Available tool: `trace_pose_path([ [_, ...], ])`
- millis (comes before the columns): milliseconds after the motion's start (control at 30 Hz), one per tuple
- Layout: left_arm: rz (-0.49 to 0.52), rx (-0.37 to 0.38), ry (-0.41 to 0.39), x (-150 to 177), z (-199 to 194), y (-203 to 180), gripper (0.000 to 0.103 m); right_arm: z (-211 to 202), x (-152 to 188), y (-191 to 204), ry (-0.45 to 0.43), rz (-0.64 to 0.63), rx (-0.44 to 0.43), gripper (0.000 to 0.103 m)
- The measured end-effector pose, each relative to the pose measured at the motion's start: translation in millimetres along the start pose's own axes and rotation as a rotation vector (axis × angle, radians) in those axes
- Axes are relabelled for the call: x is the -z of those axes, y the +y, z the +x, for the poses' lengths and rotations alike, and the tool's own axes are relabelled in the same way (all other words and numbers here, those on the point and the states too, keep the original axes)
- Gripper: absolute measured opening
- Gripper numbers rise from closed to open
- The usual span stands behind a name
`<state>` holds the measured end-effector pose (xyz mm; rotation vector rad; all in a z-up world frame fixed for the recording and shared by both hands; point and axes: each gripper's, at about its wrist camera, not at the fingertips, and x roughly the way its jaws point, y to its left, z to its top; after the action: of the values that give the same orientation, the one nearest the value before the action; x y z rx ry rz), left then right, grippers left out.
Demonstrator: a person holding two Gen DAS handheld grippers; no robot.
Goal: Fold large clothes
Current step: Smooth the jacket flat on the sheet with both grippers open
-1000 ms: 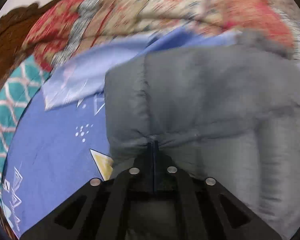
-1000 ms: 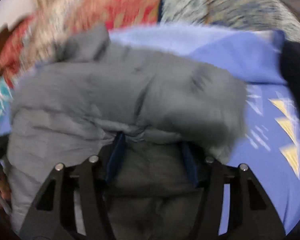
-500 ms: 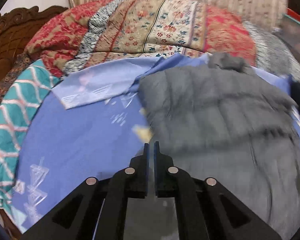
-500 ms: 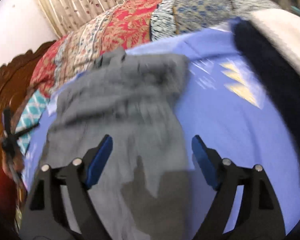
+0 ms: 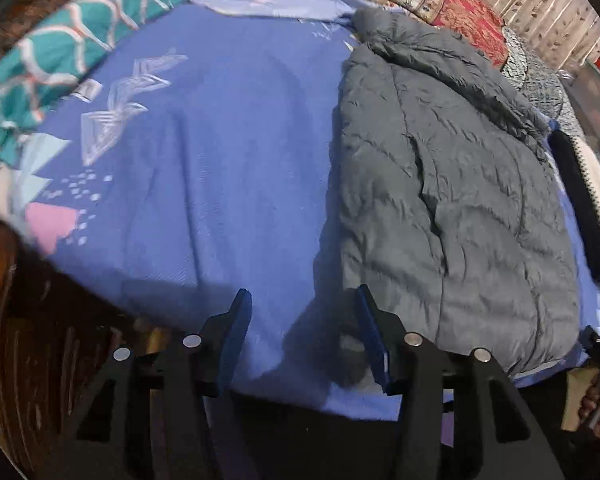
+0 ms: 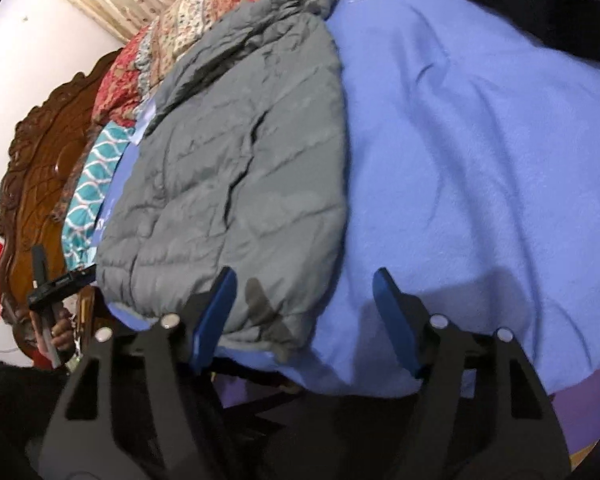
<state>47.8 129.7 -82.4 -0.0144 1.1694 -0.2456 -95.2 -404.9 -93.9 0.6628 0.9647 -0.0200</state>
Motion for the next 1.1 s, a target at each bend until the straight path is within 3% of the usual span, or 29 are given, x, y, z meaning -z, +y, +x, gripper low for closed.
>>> trace_pose_path([
  [67, 0.008, -0.058, -0.04, 7.9, -9.6, -11.4, 0.073, -0.2, -1.6, 10.8, -0.021, -0.028, -0.006, 0.067],
  [200, 0.07, -0.254, -0.15, 17.7, -29.5, -46.5, 0.073, 2.7, -6.4, 30.1, -0.058, -0.068, 0.033, 0.067],
  [300, 0.099, -0.317, -0.201, 24.1, -39.9, -66.5, 0.073, 1.2, -1.1, 48.8, -0.089, -0.107, 0.056, 0.068],
  [567, 0.037, -0.288, -0.153, 48.6, -40.8, -99.5, 0.073, 14.3, 22.2, 56.3, -0.102, -0.048, 0.152, 0.085],
  [700, 0.103, -0.305, -0.114, 58.5, -29.7, -122.6, 0.073, 38.0, 26.8, 45.2, -0.001, 0.005, 0.221, 0.088],
  [800, 0.118, -0.322, -0.107, 58.0, -28.0, -130.5, 0.074, 42.0, 27.2, 37.1, -0.003, 0.038, 0.168, 0.097],
  [1100, 0.171, -0.329, -0.107, 50.9, -29.3, -145.9, 0.085, 46.1, 29.7, 30.7, -0.016, 0.058, 0.125, 0.099],
])
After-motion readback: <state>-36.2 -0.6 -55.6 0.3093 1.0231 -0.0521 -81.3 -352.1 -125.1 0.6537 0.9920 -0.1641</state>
